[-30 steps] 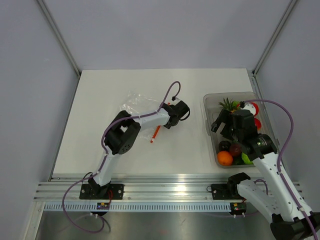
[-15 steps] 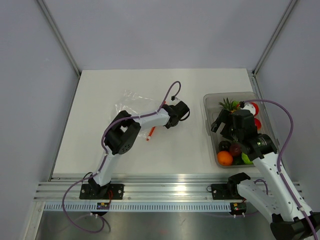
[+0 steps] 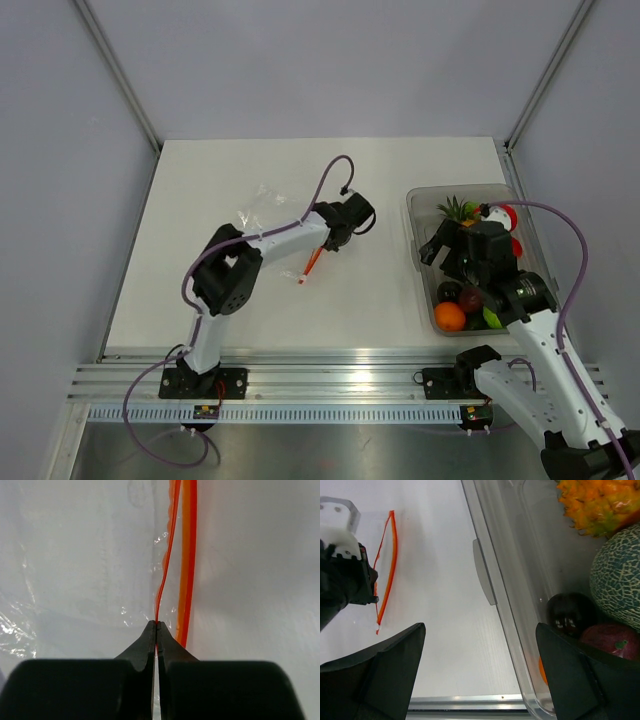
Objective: Place the food in the zip-top bag and seal the zipper
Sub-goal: Pick up the zipper food storage bag at the center of the board, then open the zipper of the food storage bag.
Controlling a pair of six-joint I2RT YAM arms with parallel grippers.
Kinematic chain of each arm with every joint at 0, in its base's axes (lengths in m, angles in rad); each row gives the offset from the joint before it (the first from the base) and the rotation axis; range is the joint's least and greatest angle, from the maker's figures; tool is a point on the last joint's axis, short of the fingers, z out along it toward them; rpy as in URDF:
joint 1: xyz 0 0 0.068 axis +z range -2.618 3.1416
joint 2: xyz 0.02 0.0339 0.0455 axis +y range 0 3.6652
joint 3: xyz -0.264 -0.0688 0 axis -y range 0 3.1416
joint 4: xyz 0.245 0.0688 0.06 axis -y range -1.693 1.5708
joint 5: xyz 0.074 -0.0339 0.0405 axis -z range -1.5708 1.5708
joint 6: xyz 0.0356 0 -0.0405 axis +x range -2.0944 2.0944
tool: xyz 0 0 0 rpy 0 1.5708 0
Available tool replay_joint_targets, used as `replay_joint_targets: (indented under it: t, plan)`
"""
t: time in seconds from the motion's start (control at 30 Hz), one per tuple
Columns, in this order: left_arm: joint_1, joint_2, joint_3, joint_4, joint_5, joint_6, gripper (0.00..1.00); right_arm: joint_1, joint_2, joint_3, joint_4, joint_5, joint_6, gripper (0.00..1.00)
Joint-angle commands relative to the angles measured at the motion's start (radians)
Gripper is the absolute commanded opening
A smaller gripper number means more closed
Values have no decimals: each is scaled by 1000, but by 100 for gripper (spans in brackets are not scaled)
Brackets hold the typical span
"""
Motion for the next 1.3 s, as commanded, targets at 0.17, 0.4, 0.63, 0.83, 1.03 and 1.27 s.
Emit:
replay_joint_targets:
  t: [0.17, 0.4, 0.63, 0.83, 1.03, 1.27]
  plan:
    - [10, -310, 50, -4, 491, -168, 0, 3, 46, -69, 266, -226, 102, 99]
    - [29, -357, 37, 27, 621, -236, 0, 33, 191, -71, 468, -329, 182, 99]
    - [30, -380, 24, 55, 635, -263, 0, 72, 283, -76, 581, -344, 234, 98]
    - [32, -407, 26, 59, 662, -271, 0, 124, 392, -37, 613, -341, 240, 98]
    - [33, -443, 24, 58, 670, -280, 0, 159, 501, -24, 671, -336, 256, 78]
    - [39, -497, 15, 9, 645, -266, 0, 164, 472, 2, 627, -295, 234, 0]
